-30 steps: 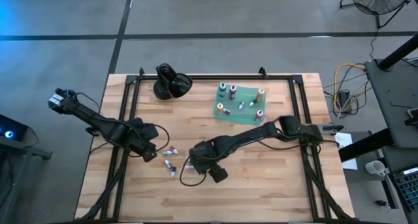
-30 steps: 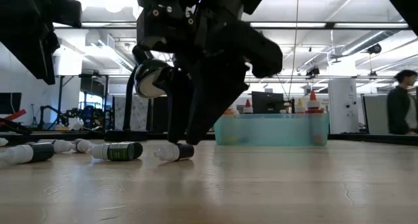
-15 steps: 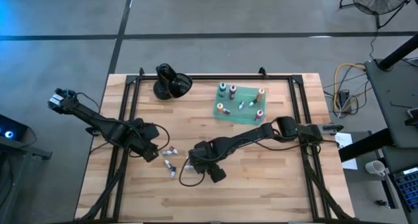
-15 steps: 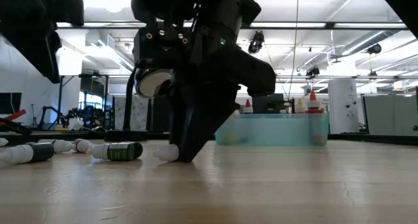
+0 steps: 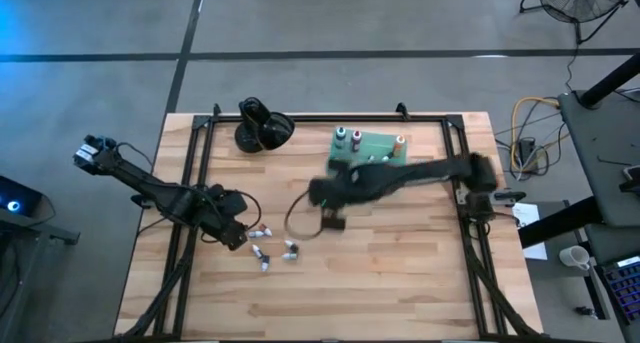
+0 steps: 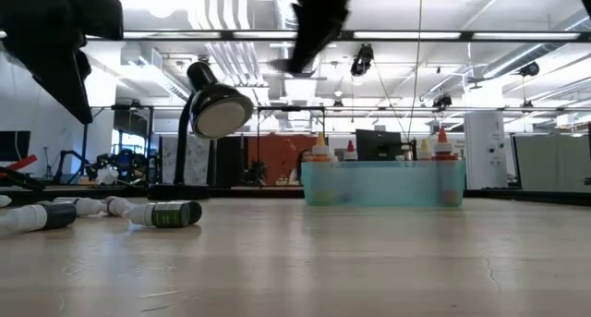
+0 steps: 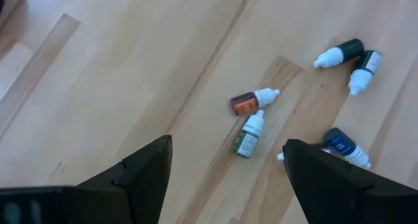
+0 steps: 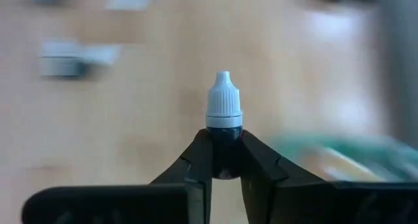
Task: Pick & Place food coloring
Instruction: Put the red food coloring bottle into the green bin, then put the green food coloring bottle into the green bin
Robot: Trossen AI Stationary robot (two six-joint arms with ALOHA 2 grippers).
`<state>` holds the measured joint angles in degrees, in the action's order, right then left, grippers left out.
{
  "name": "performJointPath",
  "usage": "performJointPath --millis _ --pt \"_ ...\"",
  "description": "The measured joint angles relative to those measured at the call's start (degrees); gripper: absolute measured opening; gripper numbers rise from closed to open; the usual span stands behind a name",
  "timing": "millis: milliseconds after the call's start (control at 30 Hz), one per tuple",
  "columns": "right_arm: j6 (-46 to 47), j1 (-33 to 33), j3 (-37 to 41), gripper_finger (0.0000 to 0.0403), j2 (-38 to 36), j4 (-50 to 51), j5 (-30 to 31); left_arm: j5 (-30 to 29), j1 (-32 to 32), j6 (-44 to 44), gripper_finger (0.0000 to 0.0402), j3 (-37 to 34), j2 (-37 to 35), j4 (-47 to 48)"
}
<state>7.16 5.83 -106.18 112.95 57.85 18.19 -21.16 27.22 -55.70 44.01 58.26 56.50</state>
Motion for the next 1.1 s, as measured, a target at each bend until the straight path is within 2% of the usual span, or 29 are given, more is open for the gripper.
performJointPath --millis 33,100,200,267,333,433,467,533,667,800,867,967,1100 --pt "1.56 -1.26 0.85 0.0047 -2.24 1.89 3.30 -0.03 0.00 -0.01 0.0263 -0.30 0.00 -0.78" --pt "6.20 -4.53 2.75 0.0055 -6.33 5.09 5.66 -0.01 0.00 -0.07 0.0263 -0.82 0.02 -2.40" --pt "17.71 -11.01 5.64 0.0059 -12.23 12.11 4.29 0.01 0.00 -0.07 0.0263 -1.54 0.02 -5.49" --pt "21.63 -15.72 7.09 0.0068 -14.43 18.28 3.72 0.05 0.00 -0.09 0.0263 -1.79 0.02 -7.20" --pt "26.49 -19.80 7.84 0.0085 -15.31 20.17 0.00 0.05 0.00 -0.06 0.0263 -1.96 0.02 -8.19" --pt "26.22 -23.70 8.06 0.0115 -17.68 17.86 -13.28 0.04 -0.01 -0.06 0.0263 -1.99 0.02 -8.45" --pt "25.38 -24.05 7.90 0.0125 -18.80 16.44 -15.89 0.03 -0.02 0.01 0.0263 -1.99 0.02 -8.46" --pt "24.42 -23.83 7.34 0.0140 -20.25 13.83 -16.50 0.03 -0.02 0.11 0.0263 -1.99 0.02 -8.54" --pt "21.39 -21.62 5.74 0.0158 -22.64 11.45 -10.12 0.03 -0.02 0.11 0.0263 -1.99 0.02 -8.53" --pt "18.06 -16.39 4.28 0.0165 -26.71 7.96 3.26 -1.83 -0.02 0.11 0.0263 -2.13 0.02 -9.58" --pt "15.29 -13.54 4.32 0.0166 -28.01 5.76 7.77 -3.38 -0.02 0.72 0.0263 -2.51 0.02 -11.34" --pt "14.16 -10.57 4.46 0.0164 -28.49 4.89 8.74 -4.61 -0.14 6.58 0.0263 -3.96 0.02 -17.65" --pt "17.64 -7.69 4.96 0.0162 -27.89 4.87 8.79 -4.08 -1.70 14.57 0.0263 -7.03 0.65 -28.26"
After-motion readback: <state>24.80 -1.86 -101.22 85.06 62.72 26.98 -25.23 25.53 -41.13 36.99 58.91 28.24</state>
